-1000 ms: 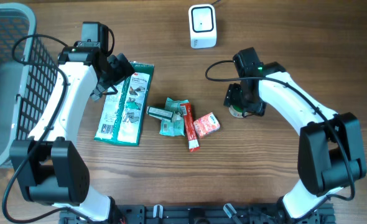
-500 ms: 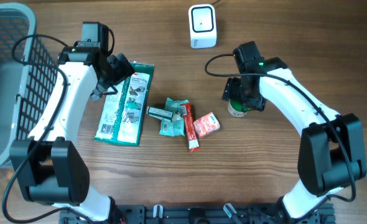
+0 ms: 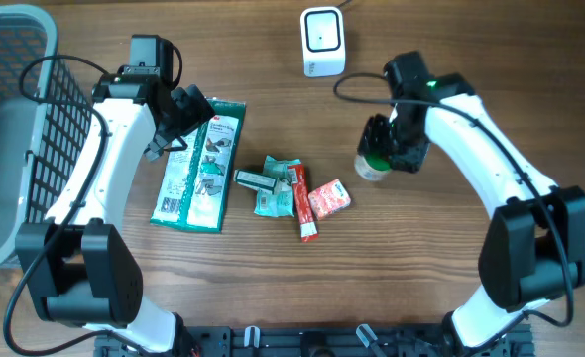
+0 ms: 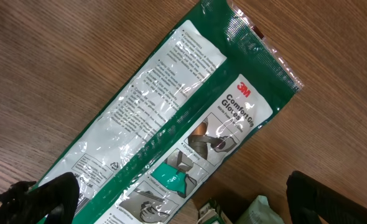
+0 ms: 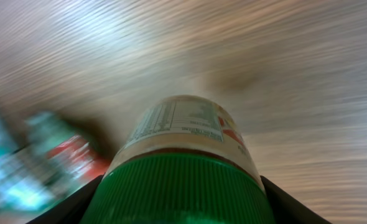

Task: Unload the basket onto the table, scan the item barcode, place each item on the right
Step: 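Lift the green-capped jar with the right gripper toward the scanner, then hold the jar label under the white scanner with the right gripper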

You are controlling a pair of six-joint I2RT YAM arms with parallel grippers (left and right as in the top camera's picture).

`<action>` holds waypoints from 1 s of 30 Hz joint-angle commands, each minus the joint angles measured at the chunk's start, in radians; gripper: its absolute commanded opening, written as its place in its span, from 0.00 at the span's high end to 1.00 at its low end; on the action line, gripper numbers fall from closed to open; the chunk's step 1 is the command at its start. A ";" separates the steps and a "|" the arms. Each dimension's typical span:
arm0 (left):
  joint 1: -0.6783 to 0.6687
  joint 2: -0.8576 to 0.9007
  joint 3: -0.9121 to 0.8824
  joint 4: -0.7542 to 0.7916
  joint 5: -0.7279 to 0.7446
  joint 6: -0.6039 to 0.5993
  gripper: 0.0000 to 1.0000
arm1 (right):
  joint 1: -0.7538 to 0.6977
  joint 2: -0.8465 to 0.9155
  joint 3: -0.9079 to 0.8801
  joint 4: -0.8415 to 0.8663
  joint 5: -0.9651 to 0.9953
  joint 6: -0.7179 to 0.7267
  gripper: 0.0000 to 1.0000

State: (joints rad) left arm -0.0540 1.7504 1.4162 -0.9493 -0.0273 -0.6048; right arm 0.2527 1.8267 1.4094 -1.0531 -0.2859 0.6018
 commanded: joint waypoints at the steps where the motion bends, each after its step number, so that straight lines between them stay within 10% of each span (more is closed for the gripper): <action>1: 0.000 0.000 -0.006 -0.001 0.001 -0.010 0.00 | 0.000 -0.036 0.026 -0.062 -0.538 0.003 0.67; 14: 0.000 0.000 -0.006 -0.001 0.001 -0.010 0.00 | 0.000 -0.036 0.026 -0.104 -0.851 0.190 0.60; 17: 0.000 0.000 -0.005 -0.001 0.001 -0.010 0.00 | 0.002 -0.036 0.026 -0.017 -0.635 0.180 0.88; 20: 0.000 0.000 -0.006 -0.001 0.001 -0.010 0.00 | 0.006 -0.035 0.024 0.019 -0.103 0.174 0.91; 23: 0.000 0.000 -0.005 -0.001 0.001 -0.010 0.00 | -0.029 -0.035 0.059 0.113 -0.107 -0.246 0.93; 30: 0.000 0.000 -0.005 -0.001 0.001 -0.010 0.00 | -0.053 -0.033 0.550 -0.151 -0.070 -0.367 0.96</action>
State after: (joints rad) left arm -0.0540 1.7504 1.4158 -0.9489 -0.0277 -0.6048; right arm 0.1936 1.8198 1.7672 -1.1572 -0.3912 0.3527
